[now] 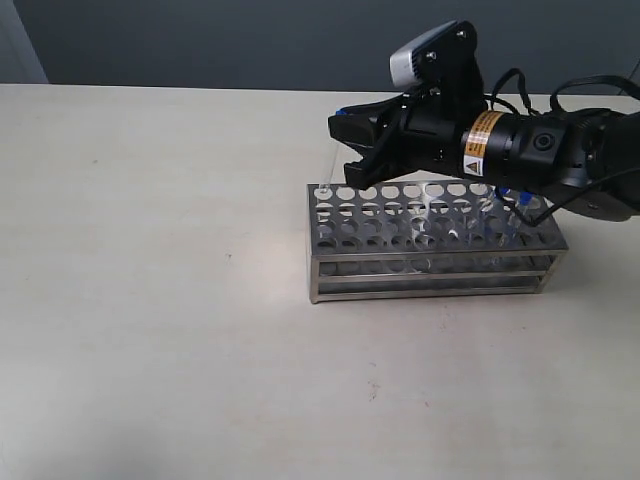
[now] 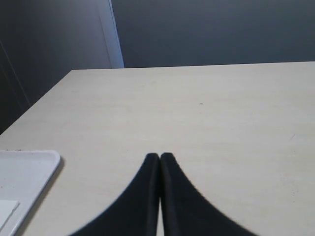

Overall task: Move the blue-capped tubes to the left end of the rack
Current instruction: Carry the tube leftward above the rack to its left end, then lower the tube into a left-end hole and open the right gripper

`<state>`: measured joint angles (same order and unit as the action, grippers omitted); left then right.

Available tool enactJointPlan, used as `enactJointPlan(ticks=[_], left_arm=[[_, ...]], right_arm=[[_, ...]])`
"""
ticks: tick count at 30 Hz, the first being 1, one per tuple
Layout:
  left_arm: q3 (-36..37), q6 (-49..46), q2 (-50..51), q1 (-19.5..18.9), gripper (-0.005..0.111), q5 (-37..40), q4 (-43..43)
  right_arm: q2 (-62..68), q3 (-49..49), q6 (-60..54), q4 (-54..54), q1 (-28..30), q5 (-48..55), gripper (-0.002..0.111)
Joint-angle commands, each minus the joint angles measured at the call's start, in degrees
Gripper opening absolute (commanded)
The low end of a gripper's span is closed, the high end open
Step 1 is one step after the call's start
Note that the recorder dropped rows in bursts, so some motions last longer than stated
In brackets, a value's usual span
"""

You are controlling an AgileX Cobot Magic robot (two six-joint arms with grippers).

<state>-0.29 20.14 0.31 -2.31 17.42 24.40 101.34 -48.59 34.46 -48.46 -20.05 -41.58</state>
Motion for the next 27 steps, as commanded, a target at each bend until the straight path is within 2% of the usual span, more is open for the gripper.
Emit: enactJointPlan(ticks=[1, 24, 27], left_arm=[[0.09, 0.29, -0.31, 0.22, 0.000, -0.46, 0.32], [0.09, 0.29, -0.31, 0.22, 0.000, -0.46, 0.32], [0.09, 0.29, -0.31, 0.22, 0.000, -0.46, 0.32]], right_arm=[[1.39, -0.29, 0.06, -0.09, -0.04, -0.16, -0.001], [3.22, -0.39, -0.04, -3.32, -0.04, -0.96, -0.001], [3.22, -0.39, -0.07, -3.83, -0.04, -0.96, 0.006]])
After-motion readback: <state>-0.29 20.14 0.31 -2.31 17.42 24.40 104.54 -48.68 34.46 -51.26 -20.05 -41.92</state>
